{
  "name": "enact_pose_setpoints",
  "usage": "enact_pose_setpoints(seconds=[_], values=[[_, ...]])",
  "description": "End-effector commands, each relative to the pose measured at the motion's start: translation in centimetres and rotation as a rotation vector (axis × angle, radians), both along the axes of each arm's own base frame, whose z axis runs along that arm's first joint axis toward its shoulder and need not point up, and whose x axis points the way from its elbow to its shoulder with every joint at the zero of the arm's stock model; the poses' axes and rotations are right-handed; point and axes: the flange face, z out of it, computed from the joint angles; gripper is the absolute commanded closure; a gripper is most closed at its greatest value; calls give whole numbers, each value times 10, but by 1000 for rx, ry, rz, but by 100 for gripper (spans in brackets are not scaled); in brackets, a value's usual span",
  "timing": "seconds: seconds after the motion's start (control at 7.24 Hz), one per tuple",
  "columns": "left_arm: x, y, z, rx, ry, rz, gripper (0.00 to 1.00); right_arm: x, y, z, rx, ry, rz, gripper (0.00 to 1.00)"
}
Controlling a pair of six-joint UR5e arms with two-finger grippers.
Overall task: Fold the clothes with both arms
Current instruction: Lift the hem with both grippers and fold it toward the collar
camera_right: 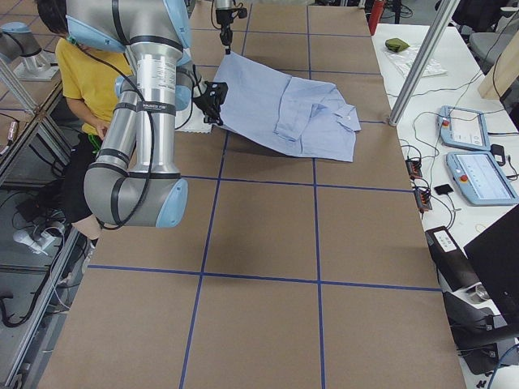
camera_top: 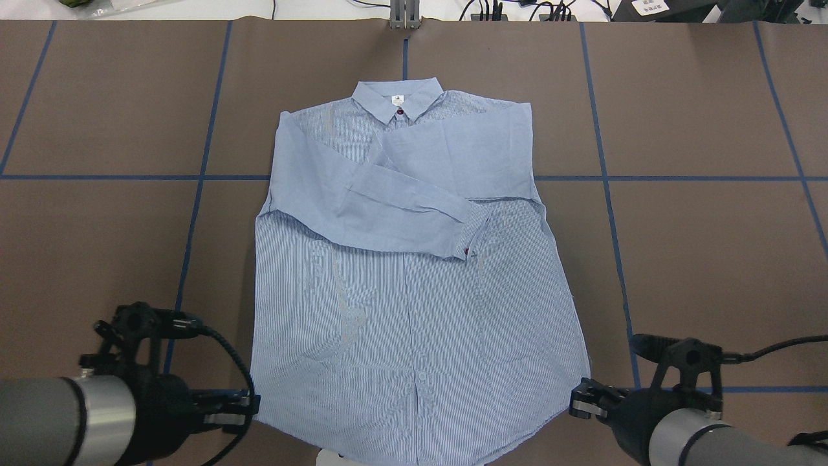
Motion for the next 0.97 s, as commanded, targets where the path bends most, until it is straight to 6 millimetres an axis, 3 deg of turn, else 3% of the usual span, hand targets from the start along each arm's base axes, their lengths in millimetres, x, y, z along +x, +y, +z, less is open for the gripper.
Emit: enact_pose_setpoints(seconds=[0.0, 0.14, 0.28, 0.55, 0.69, 0.83], values=[[-73, 1, -37, -46, 32, 47, 100, 64, -21, -65, -106, -59, -17, 100], [-65, -5, -34, -25, 9, 47, 100, 67, -35, -73, -142, -37, -4, 100], [-33, -27, -22, -7, -45, 13, 100, 48, -52, -80, -125, -19, 25, 100], [29, -101, -7, 55, -151, -102, 100, 13, -103, -88, -79, 30, 99, 100], [27, -137, -3, 77, -186, -179, 100, 15, -136, -91, -47, 57, 145, 100], [6, -167, -10, 112, -188, -238, 100, 38, -165, -98, -23, 53, 211, 100]])
